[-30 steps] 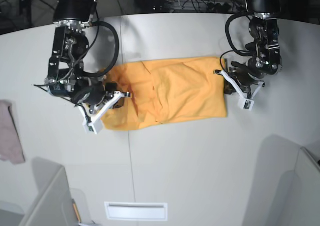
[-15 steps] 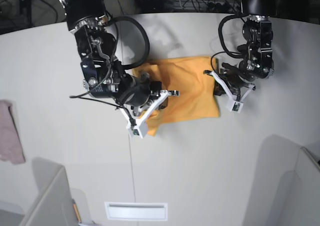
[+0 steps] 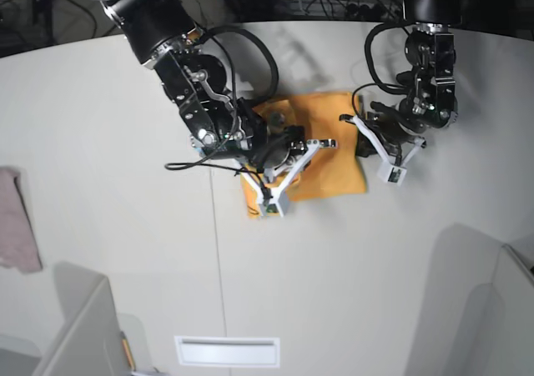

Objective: Fold the T-shirt properly
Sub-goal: 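Fold the held end over the shirt toward the left gripper with the right gripper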

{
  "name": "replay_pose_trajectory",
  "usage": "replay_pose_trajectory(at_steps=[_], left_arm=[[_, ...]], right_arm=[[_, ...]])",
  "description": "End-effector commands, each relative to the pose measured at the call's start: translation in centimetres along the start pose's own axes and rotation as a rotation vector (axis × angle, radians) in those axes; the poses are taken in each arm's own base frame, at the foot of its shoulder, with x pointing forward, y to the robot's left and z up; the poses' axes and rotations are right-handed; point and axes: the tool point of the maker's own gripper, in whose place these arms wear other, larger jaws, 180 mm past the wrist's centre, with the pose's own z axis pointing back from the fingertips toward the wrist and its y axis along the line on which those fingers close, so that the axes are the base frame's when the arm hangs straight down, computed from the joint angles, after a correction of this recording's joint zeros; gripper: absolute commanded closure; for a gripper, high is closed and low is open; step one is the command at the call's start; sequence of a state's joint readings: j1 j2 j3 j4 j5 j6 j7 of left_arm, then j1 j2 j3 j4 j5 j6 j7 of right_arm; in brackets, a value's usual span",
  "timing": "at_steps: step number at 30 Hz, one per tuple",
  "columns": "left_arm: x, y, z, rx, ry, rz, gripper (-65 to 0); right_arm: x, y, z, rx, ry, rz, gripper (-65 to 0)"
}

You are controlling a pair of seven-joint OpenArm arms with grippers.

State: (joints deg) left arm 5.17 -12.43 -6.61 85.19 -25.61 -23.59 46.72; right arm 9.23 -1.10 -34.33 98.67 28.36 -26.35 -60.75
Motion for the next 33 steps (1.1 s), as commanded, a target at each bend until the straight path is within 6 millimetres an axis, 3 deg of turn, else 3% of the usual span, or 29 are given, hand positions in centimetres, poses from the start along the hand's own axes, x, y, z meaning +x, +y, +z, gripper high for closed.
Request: replay_pose_trajectory(at_steps=[1, 5, 6, 8, 11, 17, 22, 29, 33], left_arm=[[-0.2, 0.2, 0.4, 0.010, 0.015, -0.021, 0.0], [0.2, 0.1, 1.3, 0.017, -0.002, -0.050, 0.0], [0.4, 0.0, 1.5, 0.018, -0.009, -0.056, 0.0], [0.7, -0.1, 1.8, 0.019, -0.019, -0.067, 0.0], [0.9, 0.8, 2.6, 0.036, -0.018, -0.091, 0.0], [1.0, 5.1, 6.3, 0.160, -0.074, -0.035, 0.0], [1.4, 7.6, 9.9, 0.258, -0.126, -0.022, 0.0], [0.1, 12.0, 13.9, 0.395, -0.141, 0.042, 0.0], [-0.6, 13.9, 15.9, 0.460, -0.149, 0.074, 0.0]], right_arm=[[1.6, 0.8, 0.2, 0.016, -0.056, 0.009, 0.0], [1.3, 1.3, -1.1, 0.016, -0.050, -0.009, 0.0], [1.2, 1.5, -1.5, 0.017, -0.040, -0.015, -5.4], [0.6, 1.3, -2.2, 0.007, -0.017, -0.025, -22.1], [0.5, 1.1, -2.6, -0.001, -0.022, -0.032, -35.6], [0.6, 1.2, -2.6, 0.002, -0.041, -0.033, -36.3], [-0.4, 4.0, -2.9, 0.043, -0.021, 0.041, -36.3], [1.2, 6.3, -2.8, 0.068, -0.102, 0.148, -36.3], [0.7, 7.4, -3.9, 0.068, -0.089, 0.200, -36.5]])
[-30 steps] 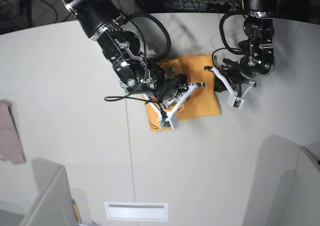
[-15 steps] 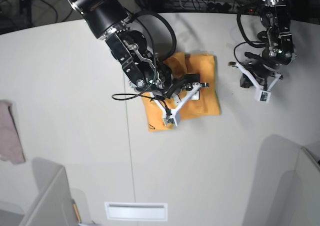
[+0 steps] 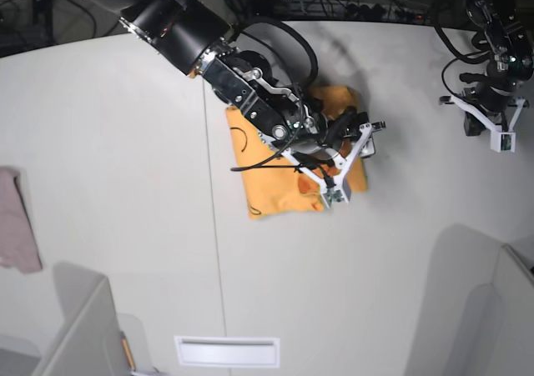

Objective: Fold the T-shirt properly
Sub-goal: 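Fold the held end over the shirt toward the left gripper with the right gripper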

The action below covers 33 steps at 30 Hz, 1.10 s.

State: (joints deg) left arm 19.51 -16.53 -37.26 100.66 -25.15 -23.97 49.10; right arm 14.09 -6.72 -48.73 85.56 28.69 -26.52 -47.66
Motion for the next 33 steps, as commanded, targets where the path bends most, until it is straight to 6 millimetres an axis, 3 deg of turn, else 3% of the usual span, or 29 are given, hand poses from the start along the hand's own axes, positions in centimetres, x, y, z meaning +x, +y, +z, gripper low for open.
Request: replay_pose_trajectory(at_steps=[1, 7, 10, 14, 16, 17, 18, 20, 24, 27, 33], left_arm=[[1.3, 0.9, 0.6, 0.019, -0.043, -0.012, 0.0], [1.3, 2.5, 1.3, 0.059, -0.052, 0.009, 0.0], [1.3, 2.5, 1.3, 0.059, -0.051, 0.010, 0.0], [1.3, 2.5, 1.3, 0.059, -0.051, 0.010, 0.0], [1.3, 2.5, 1.3, 0.060, -0.051, 0.011, 0.0], [1.3, 2.6, 1.3, 0.063, -0.052, 0.012, 0.0], [1.3, 2.9, 1.4, 0.070, -0.055, 0.015, 0.0], [1.3, 2.9, 1.5, 0.071, -0.054, 0.016, 0.0], [1.3, 3.2, 1.6, 0.080, -0.058, 0.023, 0.0], [0.7, 3.2, 1.9, 0.081, -0.043, 0.016, 0.0], [0.7, 3.2, 2.0, 0.081, -0.044, 0.011, 0.0]], right_arm=[[1.9, 1.6, 0.3, 0.030, -0.062, 0.039, -36.5], [2.7, 5.1, 0.5, 0.134, -0.147, 0.220, -36.3], [3.8, 6.0, 2.1, 0.168, -0.182, 0.237, -36.2], [4.5, 4.6, 5.2, 0.176, -0.200, 0.210, -36.0], [5.5, 2.7, 7.1, 0.159, -0.243, 0.161, -34.2], [6.0, 1.4, 7.8, 0.140, -0.261, 0.135, -29.7], [6.5, -0.3, 8.2, 0.111, -0.276, 0.103, -23.3], [7.4, -4.3, 8.8, 0.035, -0.302, 0.036, -2.0], [6.9, -10.0, 8.0, -0.081, -0.269, -0.052, 0.0], [5.1, -11.5, 6.1, -0.115, -0.191, -0.073, 0.0], [2.4, -9.9, 3.4, -0.099, -0.087, -0.044, 0.0]])
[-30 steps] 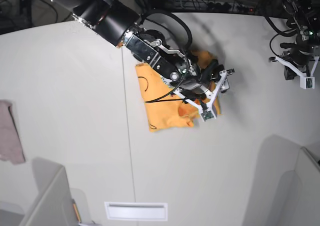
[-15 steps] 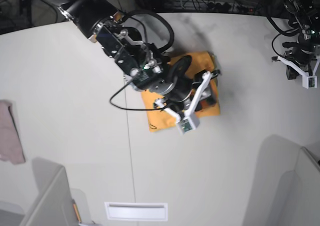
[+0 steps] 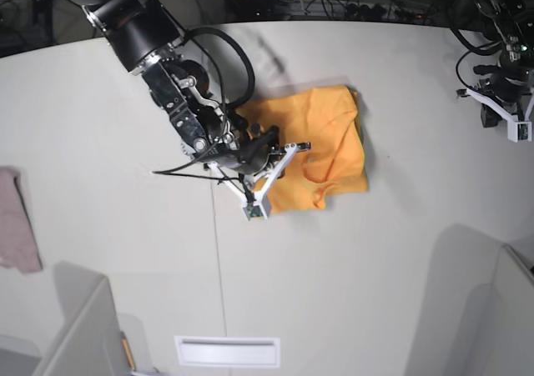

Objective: Fold the T-shirt properly
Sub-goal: 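Fold the held end over the shirt toward the left gripper with the right gripper, then grasp the folded shirt's corner with the left gripper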

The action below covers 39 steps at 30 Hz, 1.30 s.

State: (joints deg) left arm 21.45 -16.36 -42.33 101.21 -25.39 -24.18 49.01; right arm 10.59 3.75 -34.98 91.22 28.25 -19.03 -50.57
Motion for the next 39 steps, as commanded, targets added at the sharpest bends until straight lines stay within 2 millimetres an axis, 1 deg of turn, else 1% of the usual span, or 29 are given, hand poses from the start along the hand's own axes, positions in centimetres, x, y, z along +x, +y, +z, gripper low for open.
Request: replay_pose_trajectory(at_steps=[1, 3, 6, 8, 11, 14, 18, 19, 21, 22, 23, 24, 25, 27, 28, 30, 32, 34, 35, 38, 39], left_arm=[[1.4, 0.5, 0.4, 0.011, -0.041, -0.020, 0.0], [1.3, 0.5, 0.5, 0.011, -0.040, -0.021, 0.0], [1.3, 0.4, 0.5, 0.010, -0.040, -0.022, 0.0], [1.3, 0.3, 0.4, 0.008, -0.039, -0.021, 0.0], [1.3, 0.2, 0.4, 0.004, -0.038, -0.023, 0.0], [1.2, 0.2, 0.4, 0.004, -0.036, -0.023, 0.0], [1.2, 0.1, 0.4, 0.002, -0.036, -0.023, 0.0], [1.2, 0.1, 0.4, 0.002, -0.036, -0.023, 0.0], [1.3, 0.0, 0.4, 0.000, -0.038, -0.025, 0.0], [1.5, -0.5, 0.3, -0.011, -0.040, -0.036, 0.0], [1.3, -1.4, 0.2, -0.035, -0.025, -0.055, 0.0], [1.1, -2.4, 0.2, -0.062, -0.001, -0.089, 0.0], [1.0, -3.1, 0.4, -0.084, 0.017, -0.123, 0.0], [0.7, -4.7, 0.8, -0.130, 0.043, -0.168, 0.0], [0.5, -5.5, 0.9, -0.146, 0.044, -0.173, 0.0], [1.4, -7.1, 1.2, -0.168, 0.022, -0.173, 0.0], [1.3, -8.2, 1.2, -0.181, 0.046, -0.158, 0.0], [1.6, -9.3, 0.8, -0.198, 0.066, -0.125, 0.0], [1.8, -9.7, 0.6, -0.205, 0.071, -0.114, 0.0], [2.3, -11.4, 0.2, -0.237, 0.079, -0.072, 0.0], [2.5, -12.0, 0.1, -0.249, 0.074, -0.060, -7.6]], right_arm=[[2.0, 1.5, 0.3, 0.034, -0.053, 0.008, 0.0], [1.4, 1.9, -0.5, 0.035, -0.028, -0.004, 0.0], [1.6, 2.9, -1.5, 0.047, -0.008, -0.018, 0.0], [2.2, 4.2, -1.8, 0.067, -0.011, -0.024, 0.0], [4.0, 6.7, -1.6, 0.113, -0.039, -0.024, 0.0], [5.6, 8.3, -1.3, 0.145, -0.081, -0.010, 0.0], [7.2, 12.4, -0.5, 0.274, -0.165, 0.017, 0.0], [7.4, 12.9, -0.3, 0.298, -0.165, 0.009, 0.0], [7.8, 13.0, 0.0, 0.308, -0.163, 0.007, 0.0], [7.5, 12.4, -0.1, 0.295, -0.147, 0.014, 0.0], [7.3, 11.6, -0.2, 0.281, -0.137, 0.016, 0.0], [7.5, 10.8, 0.0, 0.272, -0.137, 0.010, 0.0], [7.6, 10.1, 0.2, 0.267, -0.140, -0.005, 0.0], [7.1, 8.1, 0.7, 0.249, -0.142, -0.050, 0.0], [7.2, 7.3, 1.3, 0.246, -0.157, -0.070, 0.0], [7.1, 4.4, 2.7, 0.213, -0.196, -0.116, 0.0], [7.1, 1.1, 4.3, 0.165, -0.240, -0.146, 0.0], [6.8, -2.2, 6.0, 0.113, -0.279, -0.170, 0.0], [6.3, -3.5, 6.6, 0.088, -0.286, -0.180, 0.0], [3.9, -7.6, 8.3, 0.003, -0.287, -0.230, 0.0], [3.2, -8.6, 8.6, -0.018, -0.283, -0.249, 0.0]])
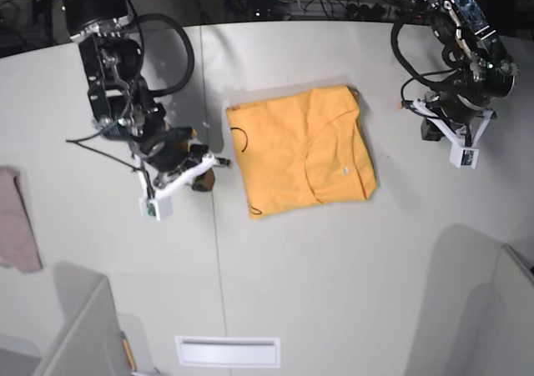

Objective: Fold the T-shirt properly
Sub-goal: 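Grasp the folded shirt's corner with the left gripper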

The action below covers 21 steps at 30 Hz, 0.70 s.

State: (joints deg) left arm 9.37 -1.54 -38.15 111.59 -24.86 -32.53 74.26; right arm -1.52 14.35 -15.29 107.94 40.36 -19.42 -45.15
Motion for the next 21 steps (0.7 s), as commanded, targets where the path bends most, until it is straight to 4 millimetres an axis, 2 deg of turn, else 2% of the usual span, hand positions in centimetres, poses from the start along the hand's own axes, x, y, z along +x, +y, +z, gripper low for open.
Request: replay_pose_trajectory(at_steps=[1, 3, 5, 7, 9, 13, 21], left_arm=[[1.5, -0.7, 0.1, -0.017, -0.051, -0.002, -17.3], [1.9, -1.7, -0.2, -0.041, -0.057, 0.018, -35.4], [2.0, -2.9, -0.6, -0.071, -0.047, 0.004, -49.5], [2.2, -4.4, -1.1, -0.107, -0.039, -0.027, -58.7], [2.3, -5.6, -1.4, -0.137, -0.035, -0.053, -62.2], [1.6, -7.3, -2.4, -0.190, -0.008, -0.042, -62.5], [0.1, -8.0, -4.8, -0.244, 0.059, 0.025, -62.5]], right_arm=[[0.9, -0.6, 0.7, -0.007, -0.041, 0.003, 0.0], [-0.5, -2.5, 1.2, -0.051, -0.018, -0.028, 0.0], [-1.8, -3.9, 1.6, -0.082, 0.006, -0.045, 0.0], [-3.0, -5.0, 2.0, -0.108, 0.027, -0.058, 0.0], [-3.8, -5.4, 2.3, -0.119, 0.042, -0.064, 0.0], [-4.7, -5.6, 2.4, -0.124, 0.063, -0.070, 0.0], [-5.1, -5.6, 2.4, -0.125, 0.071, -0.072, 0.0]])
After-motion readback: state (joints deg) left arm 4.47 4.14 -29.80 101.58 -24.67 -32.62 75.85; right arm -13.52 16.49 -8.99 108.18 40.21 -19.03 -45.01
